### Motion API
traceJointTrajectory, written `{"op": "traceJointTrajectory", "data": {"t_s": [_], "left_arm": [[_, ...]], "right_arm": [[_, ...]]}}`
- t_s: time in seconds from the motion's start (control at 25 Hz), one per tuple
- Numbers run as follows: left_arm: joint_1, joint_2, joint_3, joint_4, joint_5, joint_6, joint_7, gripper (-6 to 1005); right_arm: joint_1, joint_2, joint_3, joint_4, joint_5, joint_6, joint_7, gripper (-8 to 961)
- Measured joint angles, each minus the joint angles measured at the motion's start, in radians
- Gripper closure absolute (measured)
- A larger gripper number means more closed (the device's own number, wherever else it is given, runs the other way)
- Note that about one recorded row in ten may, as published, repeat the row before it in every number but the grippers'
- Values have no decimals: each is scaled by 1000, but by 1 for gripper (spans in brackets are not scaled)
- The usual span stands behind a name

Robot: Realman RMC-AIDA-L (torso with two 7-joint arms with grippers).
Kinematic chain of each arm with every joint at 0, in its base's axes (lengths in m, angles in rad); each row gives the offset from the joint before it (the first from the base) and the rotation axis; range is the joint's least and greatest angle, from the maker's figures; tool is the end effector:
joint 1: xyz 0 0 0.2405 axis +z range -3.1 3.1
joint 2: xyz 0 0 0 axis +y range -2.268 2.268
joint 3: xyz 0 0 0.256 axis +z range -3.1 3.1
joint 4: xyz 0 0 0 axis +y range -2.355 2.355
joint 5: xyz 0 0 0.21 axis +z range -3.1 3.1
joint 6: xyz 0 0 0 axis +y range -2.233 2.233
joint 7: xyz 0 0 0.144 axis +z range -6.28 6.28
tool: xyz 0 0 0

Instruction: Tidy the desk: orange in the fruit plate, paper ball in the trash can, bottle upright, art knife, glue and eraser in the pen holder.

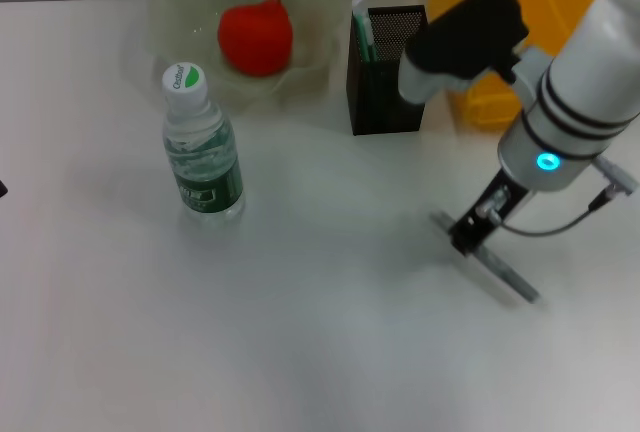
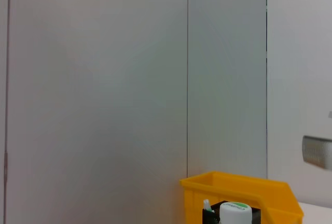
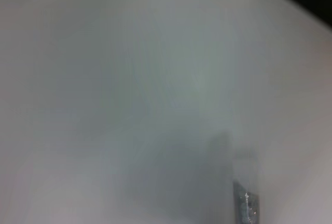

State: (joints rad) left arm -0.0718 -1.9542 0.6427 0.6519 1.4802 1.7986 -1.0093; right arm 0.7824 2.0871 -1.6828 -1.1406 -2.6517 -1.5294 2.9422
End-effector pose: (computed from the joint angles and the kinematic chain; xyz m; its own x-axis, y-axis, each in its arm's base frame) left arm -0.3510 0.2081 0.1046 0.7045 0.0001 0.7097 0.4983 -0.7121 -0.4945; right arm 0.1604 0.3496 -0.0597 0.5605 -0.7409 0.3701 -0.5462 -0.6666 -0.5073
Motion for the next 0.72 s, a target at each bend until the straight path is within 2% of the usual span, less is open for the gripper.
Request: {"op": "traceJointTrajectory", "data": {"t_s": [0.2, 0.36, 0.52, 0.68, 0.72], "left_arm": [[5, 2, -1, -3, 0, -1, 0, 186], [6, 1, -2, -6, 0, -4, 0, 186], [6, -1, -3, -6, 0, -5, 0, 186], [4, -4, -3, -13, 0, -12, -3, 186], [2, -5, -9, -14, 0, -15, -4, 186]], "right_arm": [[-61, -5, 122, -223, 2, -35, -48, 809], [-106, -5, 194, -365, 2, 28, -85, 810], [-150, -4, 198, -427, 20, 183, -149, 812], [-205, -3, 190, -409, 121, 417, -285, 814], [-231, -3, 190, -374, 192, 527, -373, 814]]}}
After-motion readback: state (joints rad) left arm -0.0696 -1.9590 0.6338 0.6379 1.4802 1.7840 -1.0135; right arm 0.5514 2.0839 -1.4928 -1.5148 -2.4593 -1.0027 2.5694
